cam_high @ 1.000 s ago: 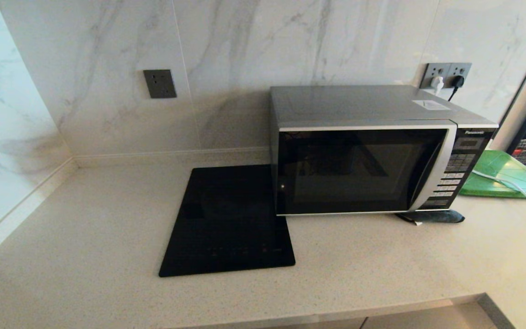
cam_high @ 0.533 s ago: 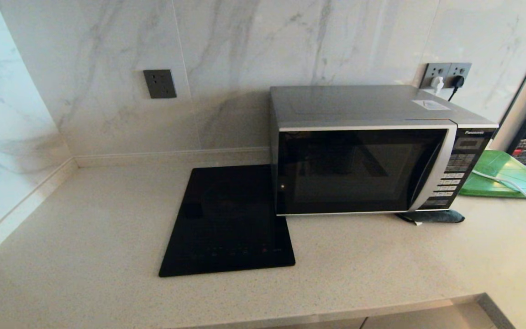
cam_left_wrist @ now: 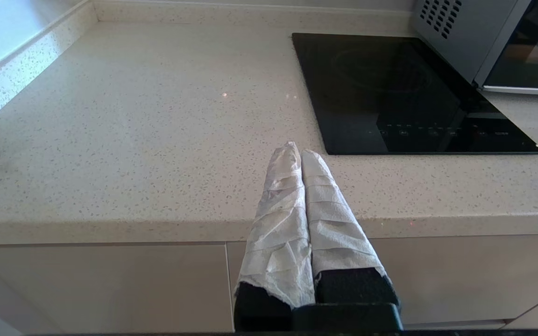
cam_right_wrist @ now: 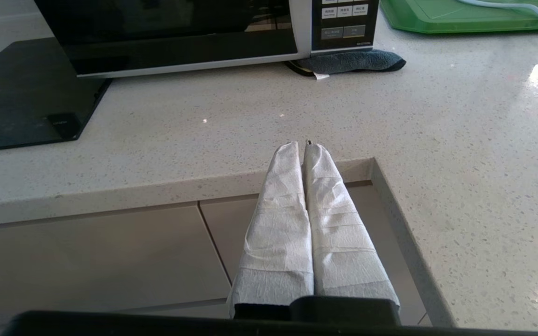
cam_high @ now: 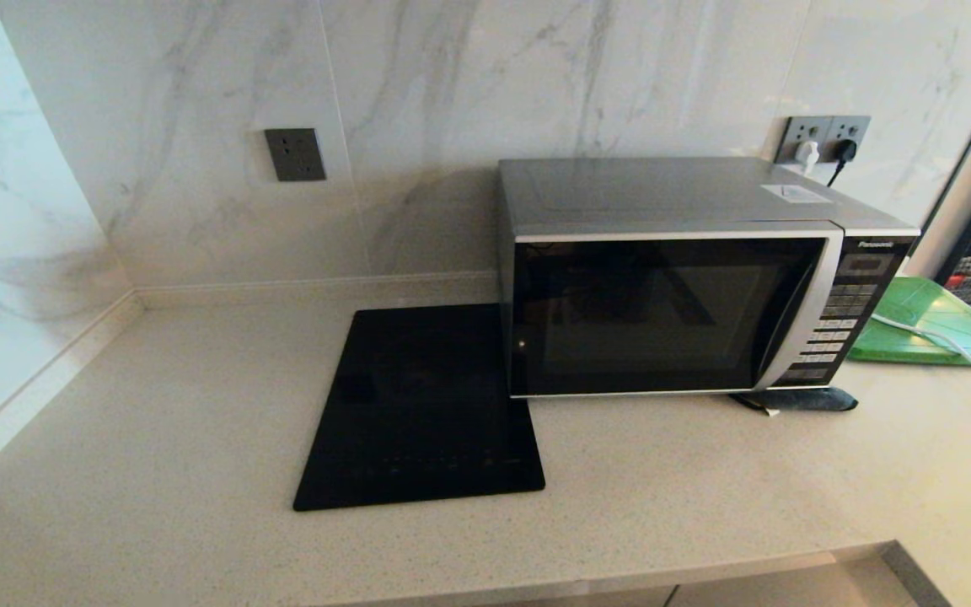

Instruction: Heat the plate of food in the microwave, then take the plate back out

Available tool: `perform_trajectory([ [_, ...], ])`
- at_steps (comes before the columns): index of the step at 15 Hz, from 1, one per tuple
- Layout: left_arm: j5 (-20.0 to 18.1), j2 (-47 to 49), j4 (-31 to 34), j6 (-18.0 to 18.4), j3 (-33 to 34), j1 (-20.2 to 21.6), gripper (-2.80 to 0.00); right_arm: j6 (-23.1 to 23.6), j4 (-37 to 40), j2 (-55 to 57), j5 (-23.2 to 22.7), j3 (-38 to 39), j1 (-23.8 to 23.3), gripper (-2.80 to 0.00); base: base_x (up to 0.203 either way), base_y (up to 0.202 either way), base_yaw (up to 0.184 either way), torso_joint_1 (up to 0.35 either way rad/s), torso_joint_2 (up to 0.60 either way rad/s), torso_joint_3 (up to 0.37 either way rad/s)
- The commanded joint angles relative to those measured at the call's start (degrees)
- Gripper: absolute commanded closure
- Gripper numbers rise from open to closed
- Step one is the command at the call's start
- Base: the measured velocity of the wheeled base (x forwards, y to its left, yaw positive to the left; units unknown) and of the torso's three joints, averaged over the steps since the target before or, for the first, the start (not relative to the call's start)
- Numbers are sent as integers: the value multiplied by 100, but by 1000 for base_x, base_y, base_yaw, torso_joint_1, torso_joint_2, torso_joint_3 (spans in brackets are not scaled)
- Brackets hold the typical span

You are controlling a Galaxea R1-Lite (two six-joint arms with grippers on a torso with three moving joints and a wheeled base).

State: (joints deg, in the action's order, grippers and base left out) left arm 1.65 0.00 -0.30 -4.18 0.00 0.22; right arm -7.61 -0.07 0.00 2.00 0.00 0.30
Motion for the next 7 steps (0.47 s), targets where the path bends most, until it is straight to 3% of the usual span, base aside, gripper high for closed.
perform_trajectory([
  [1,2,9,-5,-4,0,4,0,-4,-1,1,2,9,5,0,0,0,0,0,0,0],
  [7,2,9,-5,-4,0,4,0,14,-1,5,2,9,2,0,0,0,0,0,0,0],
])
